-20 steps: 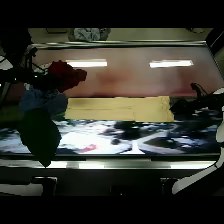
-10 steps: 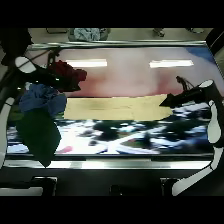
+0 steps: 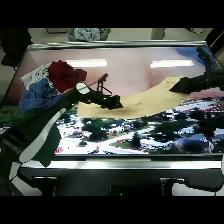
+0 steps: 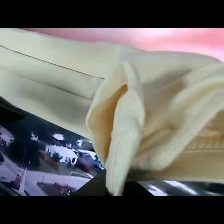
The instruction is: Fold the shirts.
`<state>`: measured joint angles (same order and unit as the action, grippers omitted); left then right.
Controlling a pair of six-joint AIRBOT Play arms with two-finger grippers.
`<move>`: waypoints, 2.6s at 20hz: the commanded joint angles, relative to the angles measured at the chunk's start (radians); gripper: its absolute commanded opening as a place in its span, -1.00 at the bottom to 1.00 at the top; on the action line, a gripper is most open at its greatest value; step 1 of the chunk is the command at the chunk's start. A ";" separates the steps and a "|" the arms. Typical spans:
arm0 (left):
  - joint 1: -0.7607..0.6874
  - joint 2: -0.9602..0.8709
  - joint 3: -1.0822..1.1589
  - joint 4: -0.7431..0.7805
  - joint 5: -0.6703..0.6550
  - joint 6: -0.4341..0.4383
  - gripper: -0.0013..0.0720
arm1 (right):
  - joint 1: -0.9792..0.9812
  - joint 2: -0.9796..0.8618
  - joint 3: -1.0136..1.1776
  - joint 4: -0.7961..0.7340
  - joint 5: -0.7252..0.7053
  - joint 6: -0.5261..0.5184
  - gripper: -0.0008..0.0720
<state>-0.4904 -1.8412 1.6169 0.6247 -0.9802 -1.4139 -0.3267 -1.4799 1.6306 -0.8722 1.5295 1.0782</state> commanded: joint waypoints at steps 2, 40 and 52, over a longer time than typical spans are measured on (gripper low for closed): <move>-0.088 -0.132 0.061 -0.132 0.079 -0.035 -0.90 | 0.001 0.163 0.000 -0.057 0.056 0.041 -0.85; 0.365 0.562 0.264 0.521 -0.281 -0.098 -0.90 | 0.447 -0.258 0.000 0.162 -0.337 0.048 0.92; 0.364 0.548 0.261 0.529 -0.281 -0.087 -0.90 | 0.231 -0.209 -0.463 0.053 -0.348 0.070 0.84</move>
<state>-0.1265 -1.2930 1.8782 1.1519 -1.2606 -1.5009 -0.1169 -1.6779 1.2869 -0.9485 1.3342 1.1652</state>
